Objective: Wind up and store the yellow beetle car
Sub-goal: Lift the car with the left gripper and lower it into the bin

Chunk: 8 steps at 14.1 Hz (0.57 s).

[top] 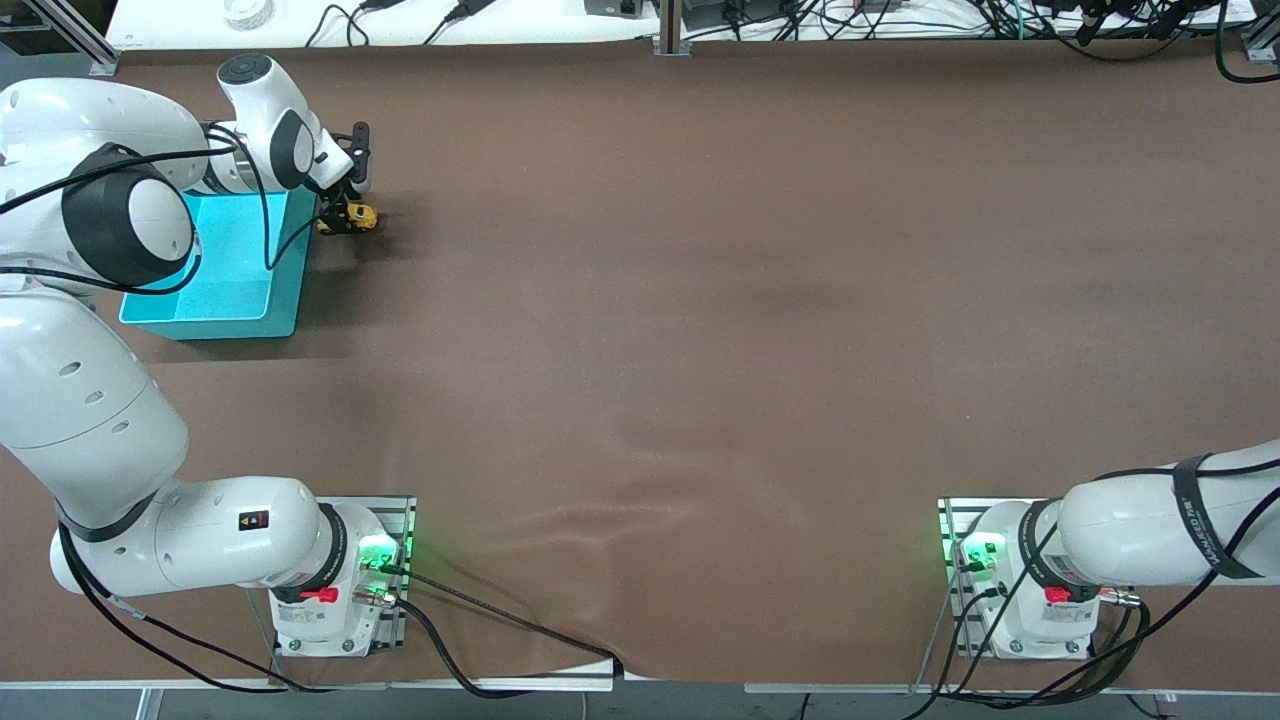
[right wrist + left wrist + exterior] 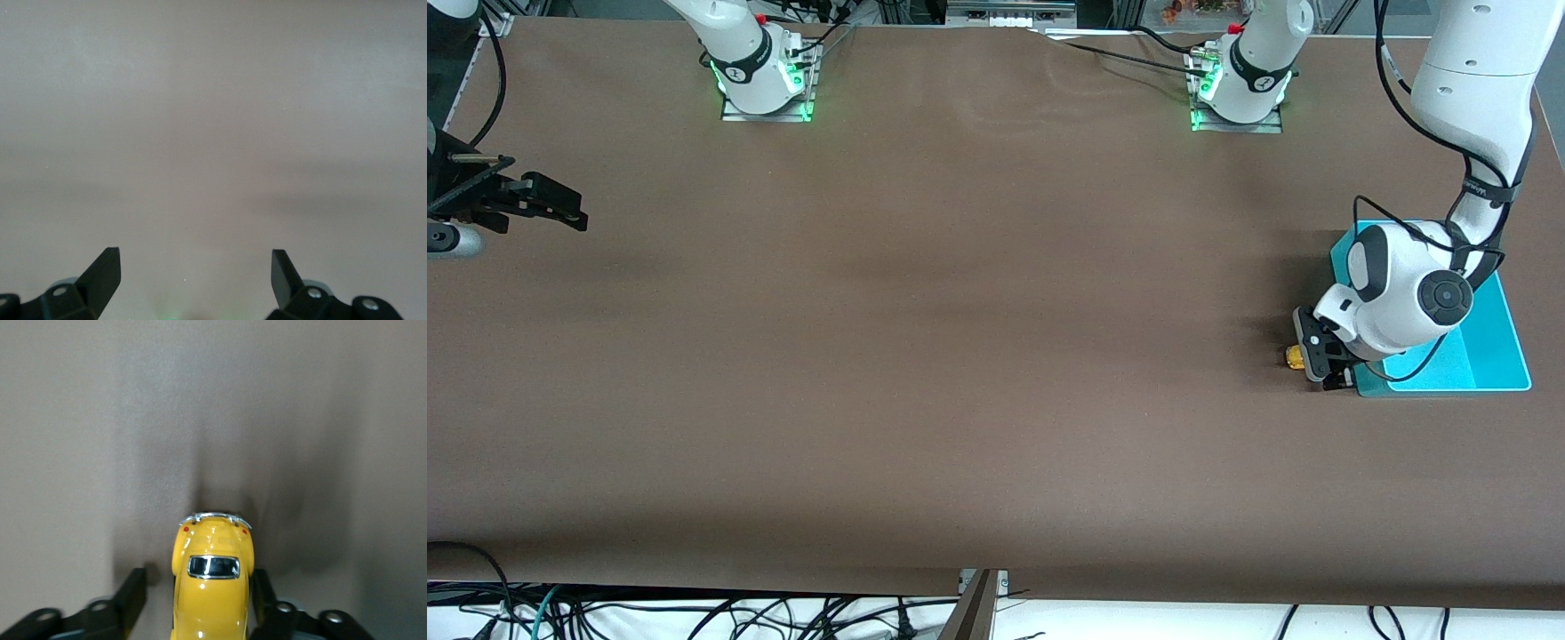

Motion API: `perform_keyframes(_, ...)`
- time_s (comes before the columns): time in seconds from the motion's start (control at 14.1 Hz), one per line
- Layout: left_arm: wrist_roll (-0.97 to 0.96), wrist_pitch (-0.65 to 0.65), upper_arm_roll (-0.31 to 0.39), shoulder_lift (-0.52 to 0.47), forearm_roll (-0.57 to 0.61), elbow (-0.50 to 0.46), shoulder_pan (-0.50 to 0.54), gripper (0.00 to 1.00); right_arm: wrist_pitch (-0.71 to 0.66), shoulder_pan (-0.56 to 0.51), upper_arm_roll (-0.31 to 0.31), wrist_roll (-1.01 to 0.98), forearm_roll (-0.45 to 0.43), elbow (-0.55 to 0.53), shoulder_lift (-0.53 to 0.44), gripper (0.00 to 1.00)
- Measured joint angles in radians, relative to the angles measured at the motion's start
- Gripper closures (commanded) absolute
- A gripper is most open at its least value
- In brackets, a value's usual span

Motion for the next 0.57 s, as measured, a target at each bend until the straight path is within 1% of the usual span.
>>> perform_keyframes(0.28,0.000,-0.016,0.007,-0.028,0.000,0.005,0.002,1.00,0.000,-0.001,-0.009,0.000,0.000,0.000,0.000,0.00)
perform_keyframes(0.42,-0.025,-0.128,0.005,-0.085,-0.002,0.020,-0.007,1.00,-0.001,-0.002,-0.013,0.000,0.000,0.000,0.002,0.00)
perform_keyframes(0.57,-0.120,-0.287,-0.001,-0.168,-0.002,0.041,-0.031,1.00,-0.001,-0.002,-0.013,0.000,0.000,0.000,0.004,0.00)
